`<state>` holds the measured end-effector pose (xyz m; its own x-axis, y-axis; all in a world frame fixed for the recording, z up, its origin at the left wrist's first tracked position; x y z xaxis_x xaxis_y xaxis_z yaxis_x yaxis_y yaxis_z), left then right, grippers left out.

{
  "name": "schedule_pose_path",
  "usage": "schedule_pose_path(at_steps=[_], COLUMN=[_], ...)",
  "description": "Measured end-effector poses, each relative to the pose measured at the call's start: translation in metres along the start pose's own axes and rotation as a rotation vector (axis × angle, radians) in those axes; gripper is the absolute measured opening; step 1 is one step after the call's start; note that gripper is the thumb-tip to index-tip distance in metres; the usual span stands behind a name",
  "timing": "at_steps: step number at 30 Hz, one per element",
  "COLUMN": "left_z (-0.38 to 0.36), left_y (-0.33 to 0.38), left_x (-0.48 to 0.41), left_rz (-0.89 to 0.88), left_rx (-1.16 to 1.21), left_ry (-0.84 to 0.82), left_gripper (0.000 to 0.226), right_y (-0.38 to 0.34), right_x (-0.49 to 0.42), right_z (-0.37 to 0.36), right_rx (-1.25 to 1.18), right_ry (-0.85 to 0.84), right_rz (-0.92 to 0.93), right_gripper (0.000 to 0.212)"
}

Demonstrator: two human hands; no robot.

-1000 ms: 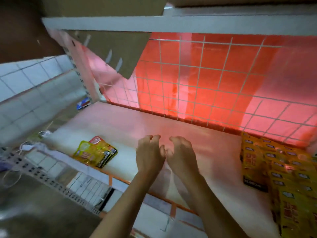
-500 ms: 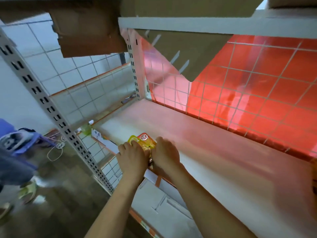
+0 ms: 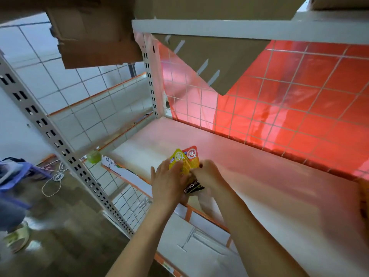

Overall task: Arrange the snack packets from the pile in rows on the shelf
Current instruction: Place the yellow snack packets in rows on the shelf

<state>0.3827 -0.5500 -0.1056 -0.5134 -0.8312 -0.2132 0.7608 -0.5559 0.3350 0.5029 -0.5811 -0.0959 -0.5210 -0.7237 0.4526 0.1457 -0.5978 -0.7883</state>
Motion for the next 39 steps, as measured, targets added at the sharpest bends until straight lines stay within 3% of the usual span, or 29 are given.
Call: schedule_pose_path(at_steps=[3,9,12,17,21,24,32,39], left_z=[-0.004,-0.023,-0.033,-0.052,-0.064,-0.076,-0.101,-0.108], left_y=[0.021,0.081,0.116,0.175,0.226,0.265,0.343,0.374], left_x=[-0.003,-0.012,-0.012,-0.001,0.018,0.035,0.084,0.095], left_rz=[-0.006,-0.119,-0.165,-0.221,-0.258,-0.295,-0.366,-0.494], left_rx=[0.269,0.506,0.608,0.733,0.803,0.853,0.791,0.477], left_ry=[0.069,0.023,-0.022,-0.120,-0.195,-0.236,-0.304,-0.280], left_gripper=[0.056,0.058,0.057,0.057,0.056,0.052,0.047,0.040], right_y=[0.014,0.048,0.074,0.123,0.154,0.181,0.252,0.289], right_x=[0.007,0.021,0.030,0.060,0.099,0.129,0.189,0.215], right_z=[0.025,0.081,0.115,0.178,0.237,0.278,0.353,0.381], right_rx=[-0.206,-0.528,-0.594,-0.498,-0.312,-0.293,-0.278,-0.256], right_ry=[0.090,0.243,0.367,0.647,0.964,1.104,1.088,0.984], right_rz=[-0.028,-0.084,-0.099,-0.143,-0.126,-0.111,-0.108,-0.095], right_gripper=[0.011,0.031,0.026,0.012,0.025,0.019,0.047,0.056])
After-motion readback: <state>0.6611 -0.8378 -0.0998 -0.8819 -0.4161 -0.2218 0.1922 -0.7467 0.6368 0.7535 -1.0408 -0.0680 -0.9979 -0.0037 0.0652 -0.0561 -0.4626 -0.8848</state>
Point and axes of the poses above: each hand's wrist, its own x-axis away from the middle knuckle, its own z-axis out of the back of the hand, y = z × x, the point moved 3 cm from there along -x, towards the middle knuckle, and after that the axes turned 11 degrees about -z, right-handed, at the moved point
